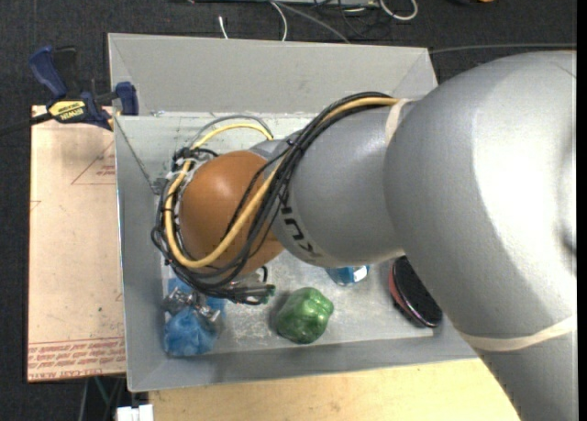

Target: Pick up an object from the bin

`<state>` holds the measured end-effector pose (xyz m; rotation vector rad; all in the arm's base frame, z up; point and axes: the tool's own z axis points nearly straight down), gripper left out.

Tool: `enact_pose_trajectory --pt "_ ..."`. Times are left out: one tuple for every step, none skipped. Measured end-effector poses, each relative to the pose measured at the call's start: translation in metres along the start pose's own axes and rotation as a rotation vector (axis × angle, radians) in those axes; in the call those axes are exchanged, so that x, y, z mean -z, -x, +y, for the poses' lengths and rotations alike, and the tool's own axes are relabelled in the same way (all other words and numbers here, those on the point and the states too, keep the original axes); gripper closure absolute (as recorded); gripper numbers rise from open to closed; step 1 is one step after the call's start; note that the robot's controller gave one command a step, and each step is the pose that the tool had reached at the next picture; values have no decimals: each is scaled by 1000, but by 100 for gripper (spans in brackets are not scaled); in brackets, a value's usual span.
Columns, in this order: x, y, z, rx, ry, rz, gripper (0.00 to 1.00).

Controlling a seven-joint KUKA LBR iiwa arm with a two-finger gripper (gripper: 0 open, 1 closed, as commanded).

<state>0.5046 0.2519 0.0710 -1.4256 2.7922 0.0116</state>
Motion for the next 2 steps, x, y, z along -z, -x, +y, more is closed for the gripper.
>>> enact_pose_trajectory --pt "34 -2 2 -4 5 6 100" --pt "81 -1 2 -5 6 6 100"
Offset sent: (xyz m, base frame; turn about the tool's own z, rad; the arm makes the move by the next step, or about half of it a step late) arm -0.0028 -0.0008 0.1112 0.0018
